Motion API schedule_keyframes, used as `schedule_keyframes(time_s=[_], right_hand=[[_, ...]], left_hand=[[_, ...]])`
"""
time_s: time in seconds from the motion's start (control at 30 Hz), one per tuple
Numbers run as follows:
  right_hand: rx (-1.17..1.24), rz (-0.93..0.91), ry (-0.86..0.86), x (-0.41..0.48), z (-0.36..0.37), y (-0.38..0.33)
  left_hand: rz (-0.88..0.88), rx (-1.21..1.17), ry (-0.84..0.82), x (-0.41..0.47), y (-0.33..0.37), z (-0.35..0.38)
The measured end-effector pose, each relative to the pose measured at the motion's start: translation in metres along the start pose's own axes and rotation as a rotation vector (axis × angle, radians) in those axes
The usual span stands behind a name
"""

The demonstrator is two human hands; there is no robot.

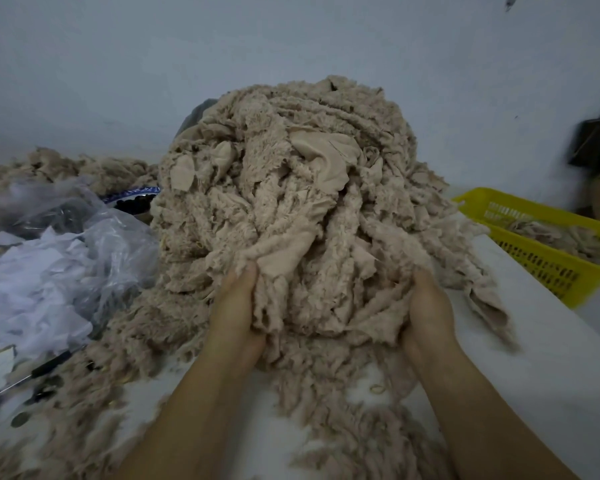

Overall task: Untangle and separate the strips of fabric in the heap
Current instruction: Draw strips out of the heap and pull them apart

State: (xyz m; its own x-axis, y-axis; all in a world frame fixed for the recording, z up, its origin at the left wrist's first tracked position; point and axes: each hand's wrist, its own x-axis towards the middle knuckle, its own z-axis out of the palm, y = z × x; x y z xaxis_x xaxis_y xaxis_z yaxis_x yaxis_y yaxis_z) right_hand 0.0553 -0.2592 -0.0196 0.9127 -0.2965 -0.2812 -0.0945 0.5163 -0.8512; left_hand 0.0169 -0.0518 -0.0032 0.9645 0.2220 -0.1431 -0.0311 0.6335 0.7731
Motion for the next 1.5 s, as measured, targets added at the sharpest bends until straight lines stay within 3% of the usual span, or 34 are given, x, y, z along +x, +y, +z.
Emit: schedule_keyframes(time_s=[0.07,0.13,0.17,0.23,0.3,0.33,0.4,0.53,0.63,0.7,0.77,0.83,0.9,1.0,1.03,1.13,1.17,1.23,1.37,1.5], right_hand=[[0.085,0.038,-0.09,-0.002,0.0,-0.001],[0.023,0.025,-0.183,-0.011,0.005,-0.001],[-0.092,-0.025,-0.241,-0.017,0.008,0.0],[-0.406,-0.213,-0.383,-0.031,0.012,0.004],[-0.767,-0.468,-0.596,-0.044,0.016,0.014],[-0.896,-0.551,-0.701,-0.05,0.019,0.022],[-0.988,-0.58,-0.794,-0.058,0.022,0.032],[-0.851,-0.624,-0.761,-0.053,0.026,0.029],[-0.935,-0.657,-0.748,-0.052,0.028,0.027],[-0.988,-0.596,-0.713,-0.05,0.026,0.027],[-0.934,-0.512,-0.68,-0.047,0.024,0.023],[-0.822,-0.46,-0.627,-0.043,0.022,0.016],[-0.684,-0.414,-0.553,-0.041,0.02,0.008],[-0.514,-0.308,-0.46,-0.043,0.023,0.002],[-0.471,-0.296,-0.46,-0.044,0.023,0.001],[-0.332,-0.293,-0.584,-0.045,0.022,0.0],[-0.341,-0.296,-0.597,-0.045,0.022,0.0],[-0.422,-0.322,-0.556,-0.046,0.022,0.001],[-0.393,-0.334,-0.516,-0.044,0.022,-0.001],[-0.271,-0.307,-0.443,-0.038,0.012,-0.012]], left_hand=[[-0.033,-0.126,-0.007,0.002,0.006,-0.002],[0.033,0.038,0.017,0.0,0.002,0.0],[0.145,0.267,0.049,-0.002,0.0,0.0],[0.548,0.814,0.065,-0.013,-0.004,0.005],[0.891,1.066,-0.118,-0.021,-0.009,0.011],[0.948,1.102,-0.217,-0.024,-0.013,0.014],[0.849,1.087,-0.298,-0.03,-0.018,0.02],[0.457,1.026,-0.201,-0.024,-0.017,0.019],[0.395,0.93,-0.122,-0.018,-0.016,0.015],[0.241,0.523,-0.08,-0.015,-0.011,0.014],[0.088,0.049,-0.139,-0.01,0.002,0.014],[0.074,-0.206,-0.168,-0.006,0.015,0.01],[0.085,-0.252,-0.2,-0.004,0.02,0.007],[0.315,0.54,-0.131,-0.013,0.013,0.005],[0.388,0.723,-0.144,-0.016,0.008,0.007],[0.495,1.159,-0.386,-0.022,-0.006,0.017],[0.507,1.259,-0.378,-0.02,-0.01,0.017],[0.52,1.17,-0.283,-0.018,-0.01,0.016],[0.201,0.38,-0.201,-0.017,0.005,0.014],[0.095,-0.201,-0.116,-0.004,0.027,0.0]])
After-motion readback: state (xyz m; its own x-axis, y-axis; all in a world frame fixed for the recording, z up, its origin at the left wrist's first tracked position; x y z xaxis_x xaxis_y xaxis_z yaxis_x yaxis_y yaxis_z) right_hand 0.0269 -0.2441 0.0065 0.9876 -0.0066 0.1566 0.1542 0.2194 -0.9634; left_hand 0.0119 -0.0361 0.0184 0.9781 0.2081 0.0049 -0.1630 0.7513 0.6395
